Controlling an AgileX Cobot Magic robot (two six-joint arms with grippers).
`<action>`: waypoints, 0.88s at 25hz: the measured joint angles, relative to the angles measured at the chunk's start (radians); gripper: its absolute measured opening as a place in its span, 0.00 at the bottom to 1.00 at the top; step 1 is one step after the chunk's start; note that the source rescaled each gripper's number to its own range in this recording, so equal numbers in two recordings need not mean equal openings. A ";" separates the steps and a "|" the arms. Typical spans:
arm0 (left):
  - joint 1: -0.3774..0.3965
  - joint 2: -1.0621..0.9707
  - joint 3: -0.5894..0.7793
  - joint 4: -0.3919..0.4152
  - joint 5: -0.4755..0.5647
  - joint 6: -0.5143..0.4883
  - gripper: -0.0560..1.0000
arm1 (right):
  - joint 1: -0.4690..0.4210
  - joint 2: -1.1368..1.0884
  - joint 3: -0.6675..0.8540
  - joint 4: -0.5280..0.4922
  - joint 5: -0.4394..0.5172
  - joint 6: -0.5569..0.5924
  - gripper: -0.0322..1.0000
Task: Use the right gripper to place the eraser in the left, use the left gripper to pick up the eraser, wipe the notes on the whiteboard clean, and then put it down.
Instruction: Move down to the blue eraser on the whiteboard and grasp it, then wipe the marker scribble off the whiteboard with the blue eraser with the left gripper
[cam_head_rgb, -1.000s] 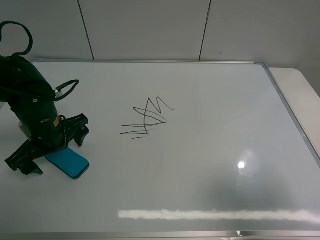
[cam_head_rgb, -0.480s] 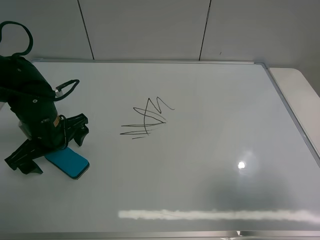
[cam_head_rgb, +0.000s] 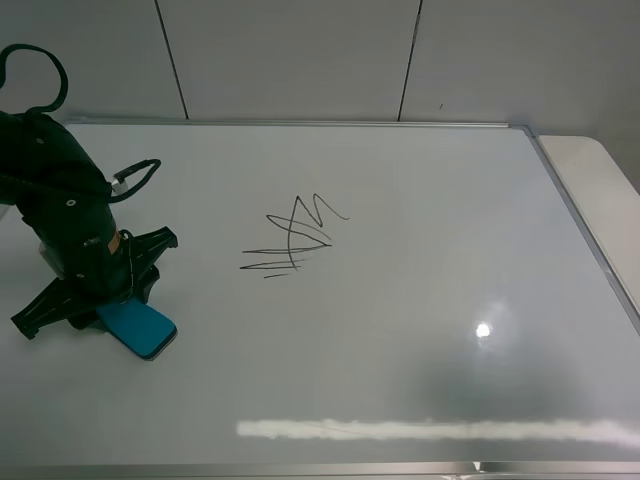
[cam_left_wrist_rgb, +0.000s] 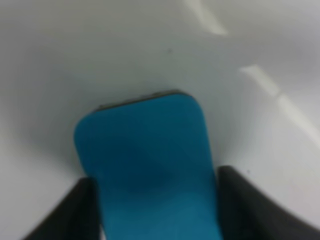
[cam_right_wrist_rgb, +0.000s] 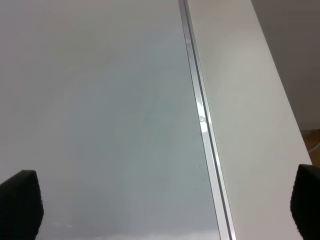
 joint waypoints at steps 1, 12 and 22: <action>0.000 0.000 0.000 0.006 -0.001 0.007 0.05 | 0.000 0.000 0.000 0.000 0.000 0.000 1.00; 0.000 0.000 0.000 0.017 -0.046 0.094 0.05 | 0.000 0.000 0.000 0.000 0.000 0.000 1.00; 0.000 -0.088 -0.071 0.042 -0.033 0.580 0.05 | 0.000 0.000 0.000 0.000 0.000 0.000 1.00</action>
